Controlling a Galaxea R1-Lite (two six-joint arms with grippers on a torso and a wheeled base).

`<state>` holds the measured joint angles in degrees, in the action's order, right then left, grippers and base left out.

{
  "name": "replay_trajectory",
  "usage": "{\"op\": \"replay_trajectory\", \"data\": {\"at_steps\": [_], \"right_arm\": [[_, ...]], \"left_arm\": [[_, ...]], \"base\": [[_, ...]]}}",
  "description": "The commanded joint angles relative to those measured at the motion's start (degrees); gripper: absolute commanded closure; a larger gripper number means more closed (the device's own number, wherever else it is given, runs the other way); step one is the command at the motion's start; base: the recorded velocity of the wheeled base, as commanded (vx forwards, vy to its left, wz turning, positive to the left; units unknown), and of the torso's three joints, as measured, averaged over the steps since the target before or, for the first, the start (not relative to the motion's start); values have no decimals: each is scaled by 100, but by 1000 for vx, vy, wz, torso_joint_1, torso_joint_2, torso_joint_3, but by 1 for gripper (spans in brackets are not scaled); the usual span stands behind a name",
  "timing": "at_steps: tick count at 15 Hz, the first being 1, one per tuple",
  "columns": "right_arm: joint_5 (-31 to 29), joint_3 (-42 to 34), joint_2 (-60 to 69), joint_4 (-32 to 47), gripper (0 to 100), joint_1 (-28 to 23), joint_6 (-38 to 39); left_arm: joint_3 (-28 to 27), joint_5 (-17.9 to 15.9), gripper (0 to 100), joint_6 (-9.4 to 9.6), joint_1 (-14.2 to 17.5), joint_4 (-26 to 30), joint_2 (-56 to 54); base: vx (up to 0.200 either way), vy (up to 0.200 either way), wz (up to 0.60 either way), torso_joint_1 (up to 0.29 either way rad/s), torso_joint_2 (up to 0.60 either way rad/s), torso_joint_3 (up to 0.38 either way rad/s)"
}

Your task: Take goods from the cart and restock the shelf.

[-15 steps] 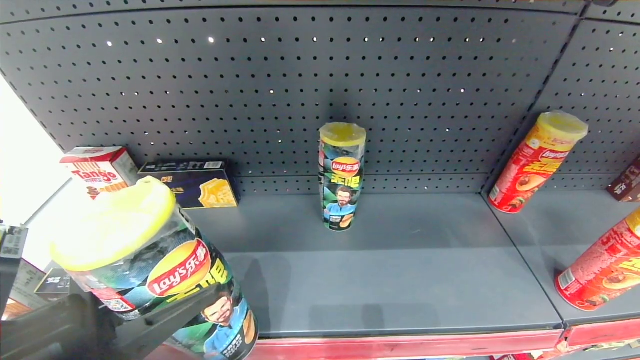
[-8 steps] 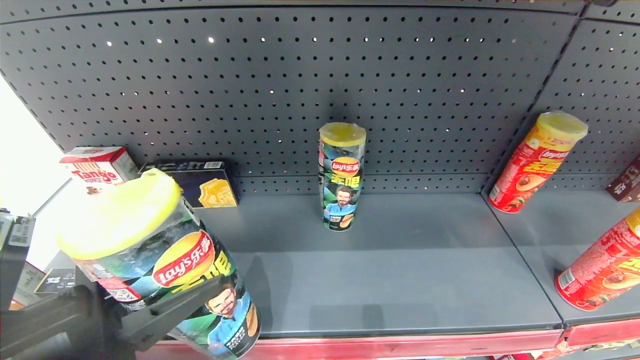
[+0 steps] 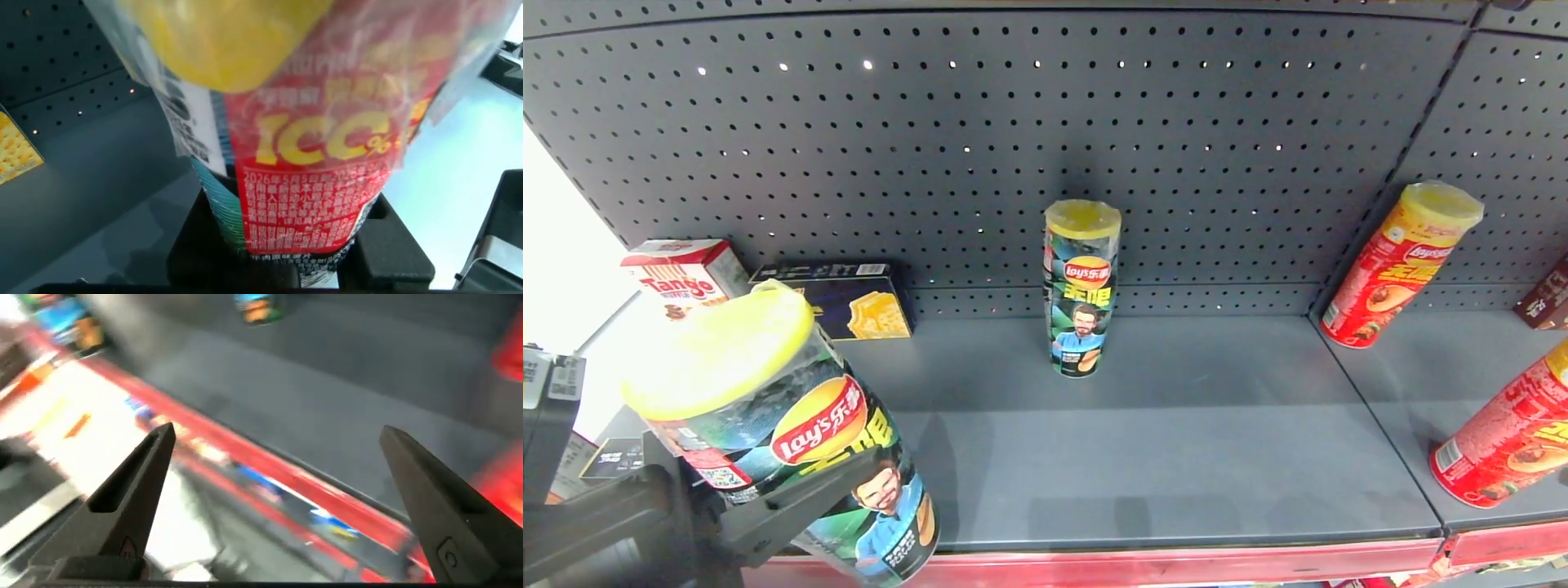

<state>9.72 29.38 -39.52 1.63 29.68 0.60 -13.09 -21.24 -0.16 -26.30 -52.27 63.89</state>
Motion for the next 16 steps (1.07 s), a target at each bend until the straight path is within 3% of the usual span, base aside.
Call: {"op": "replay_trajectory", "data": {"at_steps": [1, 10, 13, 16], "right_arm": [[127, 446, -1479, -699, 0, 477, 11], [303, 964, -3703, -2325, 0, 389, 19], [1155, 1096, -4758, -3820, 0, 46, -236], [1691, 1878, -5461, -4048, 0, -147, -367]], "left_arm": [[-79, 14, 100, -2, 19, -2, 1], [-387, -47, 100, -2, -25, -2, 361], [-572, -47, 100, -19, 2, 7, 502], [-677, -74, 100, -371, 10, -11, 581]], "base": [[0, 0, 0, 0, 0, 0], [0, 0, 0, 0, 0, 0], [0, 0, 0, 0, 0, 0], [0, 0, 0, 0, 0, 0]]}}
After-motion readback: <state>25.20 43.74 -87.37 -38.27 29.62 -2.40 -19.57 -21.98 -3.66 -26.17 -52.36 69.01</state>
